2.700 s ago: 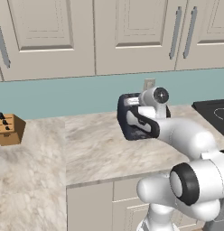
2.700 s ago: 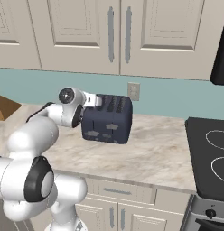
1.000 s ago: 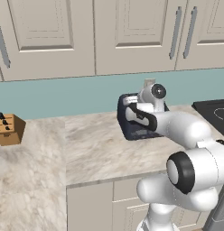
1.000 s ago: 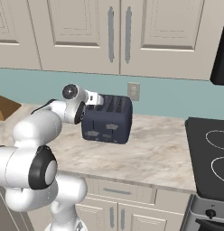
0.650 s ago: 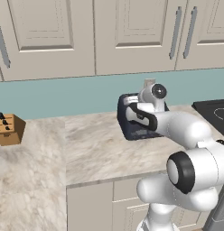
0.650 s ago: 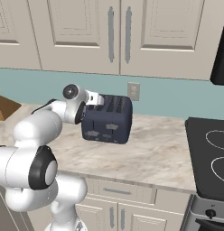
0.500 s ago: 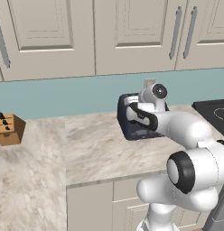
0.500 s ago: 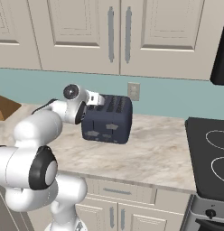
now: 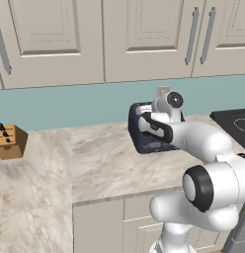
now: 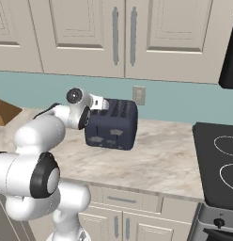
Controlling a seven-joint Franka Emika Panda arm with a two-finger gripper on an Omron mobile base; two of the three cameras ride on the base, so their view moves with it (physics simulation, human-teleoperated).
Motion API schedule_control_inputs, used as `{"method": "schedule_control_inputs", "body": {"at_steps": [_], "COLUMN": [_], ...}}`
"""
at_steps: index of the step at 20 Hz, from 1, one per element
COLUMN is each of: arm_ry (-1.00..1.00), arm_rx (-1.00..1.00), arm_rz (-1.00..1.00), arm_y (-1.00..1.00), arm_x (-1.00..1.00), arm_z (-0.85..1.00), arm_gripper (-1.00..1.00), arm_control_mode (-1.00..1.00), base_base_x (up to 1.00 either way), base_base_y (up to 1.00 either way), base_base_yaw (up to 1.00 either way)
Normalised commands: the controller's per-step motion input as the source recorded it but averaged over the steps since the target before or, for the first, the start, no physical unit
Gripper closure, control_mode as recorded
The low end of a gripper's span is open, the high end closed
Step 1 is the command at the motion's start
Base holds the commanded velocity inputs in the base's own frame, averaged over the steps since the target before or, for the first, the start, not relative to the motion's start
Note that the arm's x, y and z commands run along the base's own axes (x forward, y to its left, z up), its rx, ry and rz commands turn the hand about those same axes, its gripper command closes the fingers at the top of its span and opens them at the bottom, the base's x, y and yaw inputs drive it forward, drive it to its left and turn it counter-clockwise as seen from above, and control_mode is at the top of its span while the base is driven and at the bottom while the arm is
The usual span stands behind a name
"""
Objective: Start the toaster. Once the lever pops up, take the bread to the plate on the dining counter.
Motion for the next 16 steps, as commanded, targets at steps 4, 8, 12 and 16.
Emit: {"method": "schedule_control_inputs", "body": {"at_steps": [4, 8, 12, 16], "arm_ry": [0.0, 0.0, 0.0, 0.0], "arm_rx": [0.0, 0.0, 0.0, 0.0], "arm_rz": [0.0, 0.0, 0.0, 0.0], "arm_y": [0.0, 0.0, 0.0, 0.0], "arm_x": [0.0, 0.0, 0.0, 0.0], "arm_z": [0.0, 0.0, 0.0, 0.0], "arm_gripper": [-1.0, -1.0, -1.0, -1.0], "arm_control_mode": [-1.0, -1.0, -1.0, -1.0], "base_base_x": [0.0, 0.0, 0.0, 0.0], "base_base_y": [0.0, 0.0, 0.0, 0.0], "base_base_yaw": [0.0, 0.0, 0.0, 0.0]}}
